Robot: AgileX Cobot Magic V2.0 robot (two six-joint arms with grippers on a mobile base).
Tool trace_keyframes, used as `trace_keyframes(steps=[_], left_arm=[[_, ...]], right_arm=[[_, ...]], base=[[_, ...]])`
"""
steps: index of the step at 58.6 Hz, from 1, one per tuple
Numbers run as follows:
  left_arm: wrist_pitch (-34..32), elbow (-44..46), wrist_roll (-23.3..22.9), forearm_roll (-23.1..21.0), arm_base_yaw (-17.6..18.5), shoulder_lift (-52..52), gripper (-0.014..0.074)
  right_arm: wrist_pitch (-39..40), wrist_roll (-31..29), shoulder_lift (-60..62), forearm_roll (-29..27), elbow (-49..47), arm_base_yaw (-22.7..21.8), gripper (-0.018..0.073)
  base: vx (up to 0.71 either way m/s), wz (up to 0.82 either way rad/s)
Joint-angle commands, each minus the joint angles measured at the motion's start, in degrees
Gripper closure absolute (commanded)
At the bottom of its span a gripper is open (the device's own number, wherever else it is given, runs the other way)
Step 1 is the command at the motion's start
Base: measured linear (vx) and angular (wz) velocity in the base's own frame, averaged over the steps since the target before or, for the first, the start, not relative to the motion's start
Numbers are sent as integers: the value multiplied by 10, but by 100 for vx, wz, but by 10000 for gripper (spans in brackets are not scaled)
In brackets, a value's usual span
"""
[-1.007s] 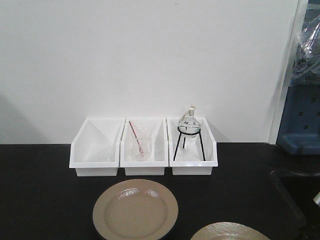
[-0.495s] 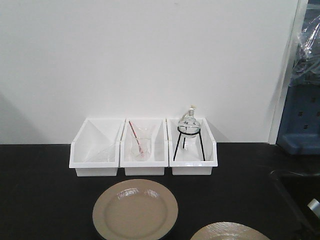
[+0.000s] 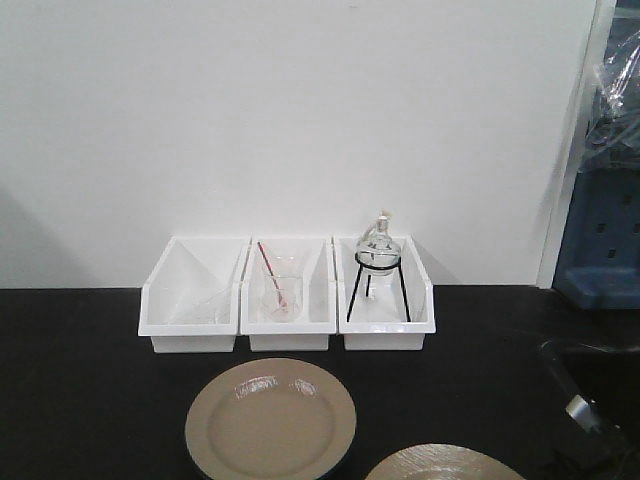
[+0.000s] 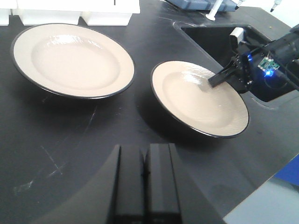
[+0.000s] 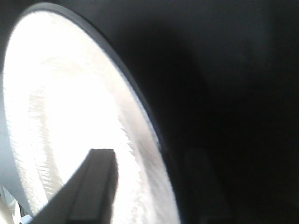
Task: Arrange circular plates on left workspace
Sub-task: 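Move the right gripper to the rim of the other tan plate and grasp, then lift the plate with the right gripper and lower it onto the first plate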
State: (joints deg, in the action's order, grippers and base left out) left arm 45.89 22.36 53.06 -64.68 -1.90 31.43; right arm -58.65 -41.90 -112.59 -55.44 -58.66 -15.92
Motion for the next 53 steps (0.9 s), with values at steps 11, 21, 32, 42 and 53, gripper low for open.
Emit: trace_keyframes(steps=[11, 21, 32, 42, 53], left_arm=[[-12, 13, -4, -37, 2, 2, 597], [-10, 13, -4, -37, 2, 2, 597], [-9, 13, -4, -37, 2, 2, 597], [-8, 13, -4, -37, 2, 2, 597], [1, 13, -4, -37, 2, 2, 597]], right_arm=[[-17, 5, 24, -25, -12, 3, 573], [-24, 13, 42, -24, -13, 2, 567], [-12, 42, 97, -24, -15, 2, 564], [0, 55, 149, -39, -15, 2, 564], [0, 50, 186, -143, -15, 2, 564]], base=[[0, 0], [0, 0], [0, 0], [0, 0], [0, 0]])
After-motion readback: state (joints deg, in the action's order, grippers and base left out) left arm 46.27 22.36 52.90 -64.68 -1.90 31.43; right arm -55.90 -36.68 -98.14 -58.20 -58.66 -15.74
